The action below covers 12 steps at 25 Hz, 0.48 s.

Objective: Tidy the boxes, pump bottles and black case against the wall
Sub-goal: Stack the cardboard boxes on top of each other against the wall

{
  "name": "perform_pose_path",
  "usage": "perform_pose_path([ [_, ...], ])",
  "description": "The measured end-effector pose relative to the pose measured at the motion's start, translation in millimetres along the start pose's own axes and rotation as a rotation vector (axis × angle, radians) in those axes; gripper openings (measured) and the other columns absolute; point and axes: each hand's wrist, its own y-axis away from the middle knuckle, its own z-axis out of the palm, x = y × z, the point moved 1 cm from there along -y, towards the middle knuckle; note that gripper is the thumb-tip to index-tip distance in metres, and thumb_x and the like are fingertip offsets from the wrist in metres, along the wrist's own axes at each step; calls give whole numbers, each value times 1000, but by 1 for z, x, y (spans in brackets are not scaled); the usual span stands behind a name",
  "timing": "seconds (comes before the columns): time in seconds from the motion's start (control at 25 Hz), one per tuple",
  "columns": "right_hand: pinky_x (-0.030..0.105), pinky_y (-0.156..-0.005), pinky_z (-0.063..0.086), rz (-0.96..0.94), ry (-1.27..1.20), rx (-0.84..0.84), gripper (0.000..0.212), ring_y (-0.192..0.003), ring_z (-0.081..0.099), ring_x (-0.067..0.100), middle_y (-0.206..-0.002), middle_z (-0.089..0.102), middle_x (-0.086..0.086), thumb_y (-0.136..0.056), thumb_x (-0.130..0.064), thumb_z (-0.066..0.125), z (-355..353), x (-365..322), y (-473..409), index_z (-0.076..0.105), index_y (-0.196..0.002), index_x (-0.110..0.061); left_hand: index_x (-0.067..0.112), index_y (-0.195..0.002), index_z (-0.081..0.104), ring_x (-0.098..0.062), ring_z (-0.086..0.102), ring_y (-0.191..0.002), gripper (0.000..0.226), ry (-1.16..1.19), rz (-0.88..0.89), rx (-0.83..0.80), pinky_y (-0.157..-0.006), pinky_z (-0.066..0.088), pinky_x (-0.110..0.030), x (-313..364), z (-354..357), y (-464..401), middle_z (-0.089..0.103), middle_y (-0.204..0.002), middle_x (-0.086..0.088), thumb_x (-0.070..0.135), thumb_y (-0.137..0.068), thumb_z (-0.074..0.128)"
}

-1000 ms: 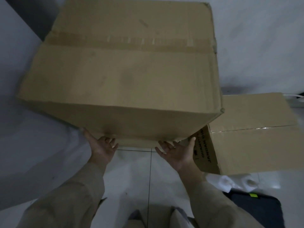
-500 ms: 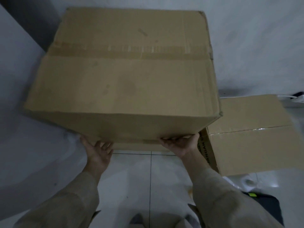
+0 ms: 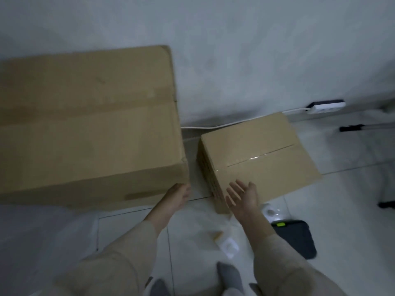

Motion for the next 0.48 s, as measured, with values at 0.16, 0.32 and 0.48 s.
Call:
perform_pose_path([
  [0.16, 36, -88, 40, -208, 222, 69, 40, -106, 52, 24, -130, 55, 12, -95, -22, 30, -58, -73, -17, 52, -125, -8, 6, -133, 41, -27, 45, -128, 40, -73, 72, 4, -92, 33, -27, 26, 71, -12, 47, -138, -11, 24, -99, 31],
  [0.32, 37, -98, 40, -386, 550, 125, 35, -112, 48, 23, -132, 51, 12, -95, -16, 35, -105, -119, -57, 51, -125, -10, 5, -122, 50, -19, 49, -105, 33, -101, 134, 194, -80, 36, -25, 31, 122, -47, 53, -118, -7, 23, -95, 40],
  [0.48, 35, -105, 34, -570, 837, 121, 41, -128, 41, 26, -140, 43, 12, -93, -9, 43, -132, -148, -103, 43, -133, -7, -1, -117, 55, -30, 57, -107, 35, -65, 76, 334, -87, 46, -33, 20, 157, -82, 61, -116, -15, 14, -86, 52],
])
